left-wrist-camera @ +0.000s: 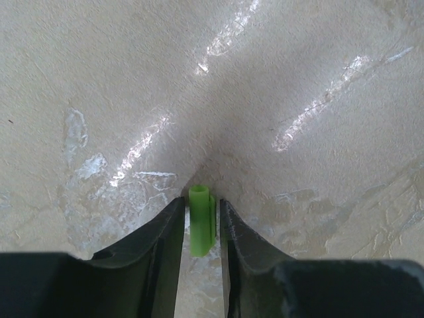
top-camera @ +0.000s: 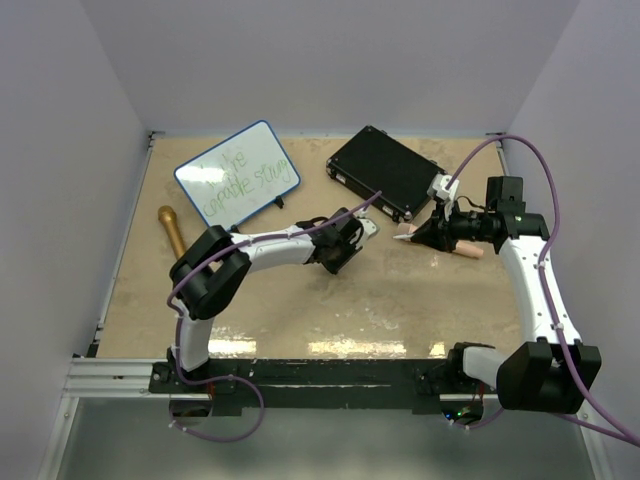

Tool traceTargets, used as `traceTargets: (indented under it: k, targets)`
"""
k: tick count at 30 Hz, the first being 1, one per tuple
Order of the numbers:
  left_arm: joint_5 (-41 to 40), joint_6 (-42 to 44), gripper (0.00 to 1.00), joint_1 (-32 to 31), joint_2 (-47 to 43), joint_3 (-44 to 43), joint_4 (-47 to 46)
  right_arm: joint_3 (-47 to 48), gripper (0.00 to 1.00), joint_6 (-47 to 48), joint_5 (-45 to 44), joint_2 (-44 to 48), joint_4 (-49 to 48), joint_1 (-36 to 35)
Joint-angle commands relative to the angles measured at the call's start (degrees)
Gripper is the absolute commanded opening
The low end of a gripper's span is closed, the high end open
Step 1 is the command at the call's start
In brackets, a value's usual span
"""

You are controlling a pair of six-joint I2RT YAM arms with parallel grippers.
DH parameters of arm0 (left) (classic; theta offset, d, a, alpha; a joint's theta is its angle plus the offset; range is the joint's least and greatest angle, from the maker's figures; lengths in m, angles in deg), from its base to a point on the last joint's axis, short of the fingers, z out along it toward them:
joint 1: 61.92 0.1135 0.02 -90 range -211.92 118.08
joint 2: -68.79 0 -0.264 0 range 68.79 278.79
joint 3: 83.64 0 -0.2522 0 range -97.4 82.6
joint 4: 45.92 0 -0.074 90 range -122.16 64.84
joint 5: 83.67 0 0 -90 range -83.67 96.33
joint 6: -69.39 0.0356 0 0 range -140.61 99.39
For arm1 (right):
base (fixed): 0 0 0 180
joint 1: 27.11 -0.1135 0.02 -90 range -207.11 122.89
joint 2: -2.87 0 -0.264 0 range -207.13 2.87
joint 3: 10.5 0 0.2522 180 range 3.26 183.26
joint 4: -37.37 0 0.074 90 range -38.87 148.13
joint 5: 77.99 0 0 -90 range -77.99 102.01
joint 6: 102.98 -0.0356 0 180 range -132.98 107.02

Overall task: Write a sentence on the whiteboard
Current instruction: Pick up the pen cap from the center of the board.

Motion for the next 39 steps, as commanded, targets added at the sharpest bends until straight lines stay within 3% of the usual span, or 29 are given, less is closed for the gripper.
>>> traceTargets:
  k: [1, 16, 21, 24, 28, 39]
  targets:
    - [0.1, -1.6, 0.33, -0.2, 0.0, 2.6, 1.4, -0.1, 0.0, 0.4, 0.9, 0.7, -0.2, 0.2]
    - [7.5, -1.5, 0.31, 3.3, -1.1, 1.8, 7.3, 0.0, 0.0, 1.0, 1.0, 0.7, 0.3, 0.2]
    - [7.5, -0.8, 0.2, 3.5, 2.0, 0.2, 8.8, 0.0, 0.0, 1.3, 1.0, 0.7, 0.6, 0.2]
    - [7.5, -0.3, 0.0, 3.5, 2.5, 0.5, 8.5, -0.1, 0.0, 1.3, 0.9, 0.1, 0.3, 0.2]
    - [8.6, 1.9, 0.0, 3.6, 1.0, 2.9, 4.6, -0.2, 0.0, 1.8, 1.8, -1.2, 0.5, 0.1]
    - [11.2, 6.5, 0.0, 3.5, -9.7, 15.7, -16.5, 1.1, 0.0, 6.8, 6.4, -9.7, 5.3, -0.4]
